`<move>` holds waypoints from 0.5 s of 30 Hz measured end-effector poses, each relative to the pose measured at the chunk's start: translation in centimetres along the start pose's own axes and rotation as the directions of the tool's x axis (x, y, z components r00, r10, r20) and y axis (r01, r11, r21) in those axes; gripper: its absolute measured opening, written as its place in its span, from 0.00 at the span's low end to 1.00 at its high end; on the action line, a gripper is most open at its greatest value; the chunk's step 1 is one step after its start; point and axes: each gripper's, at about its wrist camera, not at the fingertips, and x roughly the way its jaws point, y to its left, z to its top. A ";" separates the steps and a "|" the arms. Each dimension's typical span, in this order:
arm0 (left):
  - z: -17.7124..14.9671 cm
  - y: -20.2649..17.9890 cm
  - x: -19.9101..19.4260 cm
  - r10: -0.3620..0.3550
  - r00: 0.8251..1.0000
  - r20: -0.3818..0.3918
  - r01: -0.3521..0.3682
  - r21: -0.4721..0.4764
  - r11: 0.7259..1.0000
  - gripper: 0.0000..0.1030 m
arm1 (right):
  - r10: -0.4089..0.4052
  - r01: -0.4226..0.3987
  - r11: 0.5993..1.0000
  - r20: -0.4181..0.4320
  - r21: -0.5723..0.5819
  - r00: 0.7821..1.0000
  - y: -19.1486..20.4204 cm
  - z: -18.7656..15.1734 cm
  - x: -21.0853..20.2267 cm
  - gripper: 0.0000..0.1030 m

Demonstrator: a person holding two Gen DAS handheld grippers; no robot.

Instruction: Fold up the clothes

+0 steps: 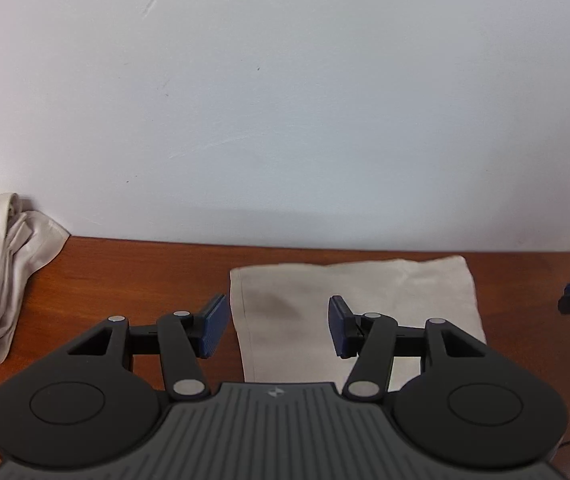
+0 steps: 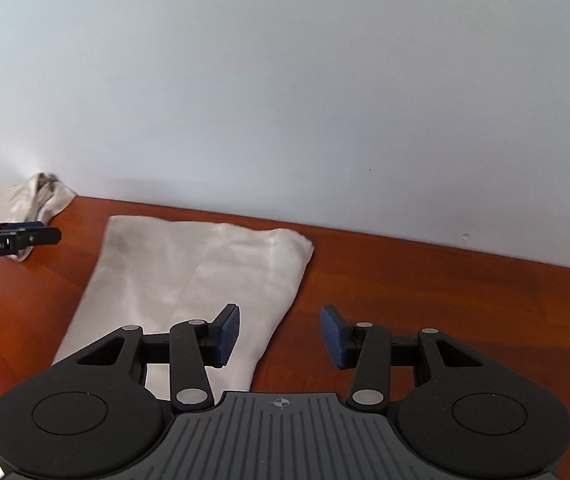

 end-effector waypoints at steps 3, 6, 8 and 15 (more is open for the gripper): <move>-1.8 0.0 -3.1 -0.005 1.000 -0.011 0.005 0.041 0.999 0.59 | -0.019 0.019 0.999 0.006 -0.028 1.000 1.4 -1.1 -3.1 0.47; -3.7 0.0 -6.3 -0.009 1.000 -0.011 0.010 0.090 0.996 0.59 | -0.029 0.029 0.999 0.010 -0.041 1.000 3.0 -2.5 -6.1 0.47; -5.1 -0.1 -8.6 -0.021 1.000 -0.008 0.022 0.111 0.994 0.59 | -0.027 0.028 0.999 0.012 -0.041 1.000 4.0 -3.7 -7.9 0.47; -10.0 0.1 -14.4 -0.067 0.997 -0.038 0.072 0.157 0.985 0.59 | -0.022 0.022 0.999 0.005 -0.031 1.000 7.4 -9.4 -12.9 0.47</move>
